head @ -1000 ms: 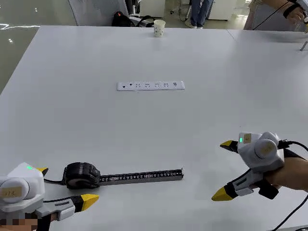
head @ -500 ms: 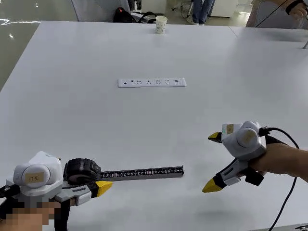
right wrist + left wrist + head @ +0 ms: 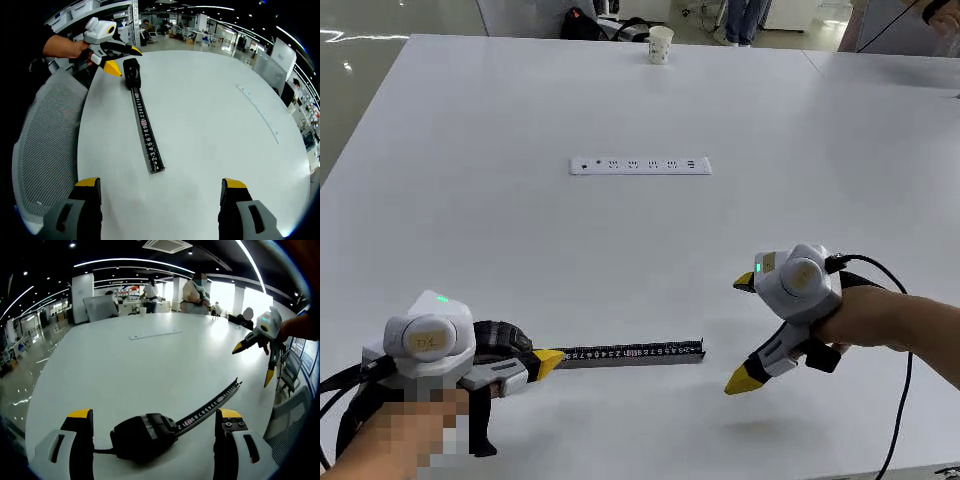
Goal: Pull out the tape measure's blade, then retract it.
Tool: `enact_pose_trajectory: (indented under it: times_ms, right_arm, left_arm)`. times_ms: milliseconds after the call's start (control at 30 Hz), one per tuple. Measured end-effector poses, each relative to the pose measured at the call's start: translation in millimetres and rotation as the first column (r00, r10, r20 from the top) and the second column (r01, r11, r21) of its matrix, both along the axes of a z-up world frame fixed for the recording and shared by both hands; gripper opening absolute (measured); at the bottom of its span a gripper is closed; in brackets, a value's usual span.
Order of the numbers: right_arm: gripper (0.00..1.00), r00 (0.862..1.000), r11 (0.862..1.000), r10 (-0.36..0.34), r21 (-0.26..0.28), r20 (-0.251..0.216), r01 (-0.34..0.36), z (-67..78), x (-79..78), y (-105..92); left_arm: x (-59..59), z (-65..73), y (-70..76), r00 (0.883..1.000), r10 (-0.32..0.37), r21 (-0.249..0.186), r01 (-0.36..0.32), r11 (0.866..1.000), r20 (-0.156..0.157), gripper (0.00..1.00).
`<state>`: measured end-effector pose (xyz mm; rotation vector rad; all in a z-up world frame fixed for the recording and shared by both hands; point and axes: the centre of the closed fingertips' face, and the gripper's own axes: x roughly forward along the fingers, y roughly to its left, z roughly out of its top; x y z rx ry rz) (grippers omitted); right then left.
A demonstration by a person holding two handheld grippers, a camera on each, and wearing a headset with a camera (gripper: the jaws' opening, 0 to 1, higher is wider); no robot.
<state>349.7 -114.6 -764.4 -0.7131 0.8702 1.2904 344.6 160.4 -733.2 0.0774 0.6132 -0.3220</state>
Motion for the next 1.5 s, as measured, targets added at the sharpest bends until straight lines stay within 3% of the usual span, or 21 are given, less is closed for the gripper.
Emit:
enact_pose_trajectory:
  times_ms: [33,133,200,400,600,667,733,833,1033,1233,1333,1500]
  right_arm:
    - [0.99,1.000,1.000,0.002,-0.005,-0.003,-0.002,-2.4,1.1,1.6]
    - [0.99,1.000,1.000,0.011,-0.009,-0.008,-0.012,-6.7,2.4,6.7]
    - [0.99,1.000,1.000,0.019,-0.011,-0.009,-0.020,-8.4,2.6,11.0]
    - [0.99,0.997,0.997,0.079,-0.013,0.002,-0.079,-13.6,2.1,21.9]
    - [0.99,0.993,0.993,0.114,-0.040,-0.009,-0.115,-22.2,1.4,25.4]
    - [0.97,0.991,0.990,0.135,-0.039,-0.014,-0.136,-23.8,-0.9,26.3]
    - [0.93,0.989,0.987,0.147,-0.058,-0.013,-0.147,-27.7,-0.3,24.7]
    - [0.92,0.988,0.986,0.153,-0.065,-0.019,-0.154,-29.9,-0.8,25.1]
    - [0.77,0.982,0.980,0.184,-0.069,-0.047,-0.187,-33.5,-4.1,24.1]
    - [0.63,0.978,0.975,0.205,-0.075,-0.049,-0.208,-34.2,-4.5,24.0]
    - [0.54,0.975,0.973,0.215,-0.072,-0.054,-0.218,-35.1,-4.7,25.8]
    - [0.44,0.970,0.967,0.238,-0.079,-0.050,-0.241,-35.9,-5.7,27.7]
  left_arm:
    - [2.2,0.2,1.5,1.000,0.017,0.011,-0.017,1.000,0.004,0.99]
    - [7.1,0.7,3.1,0.997,0.082,-0.021,-0.082,0.996,-0.001,0.99]
    - [10.5,1.4,5.6,0.992,0.126,-0.032,-0.126,0.992,0.013,0.99]
    - [12.4,-1.2,2.5,0.983,0.182,-0.068,-0.180,0.981,0.022,0.99]
    - [11.9,0.0,16.1,0.965,0.251,-0.033,-0.249,0.968,0.080,0.99]
    - [10.4,-1.4,17.9,0.964,0.248,-0.025,-0.246,0.969,0.093,0.99]
    - [8.1,-5.8,16.5,0.966,0.244,-0.053,-0.240,0.969,0.082,0.99]
    - [5.4,-8.4,15.2,0.966,0.242,-0.076,-0.235,0.969,0.094,0.99]
    - [-1.6,-23.0,6.9,0.977,0.191,-0.052,-0.187,0.981,0.091,0.99]
    - [0.0,-21.7,5.3,0.977,0.185,-0.063,-0.179,0.982,0.110,0.99]
    - [2.3,-15.7,3.4,0.974,0.182,-0.075,-0.173,0.982,0.133,0.99]
    - [4.5,-16.8,3.4,0.974,0.187,-0.076,-0.179,0.981,0.130,0.99]
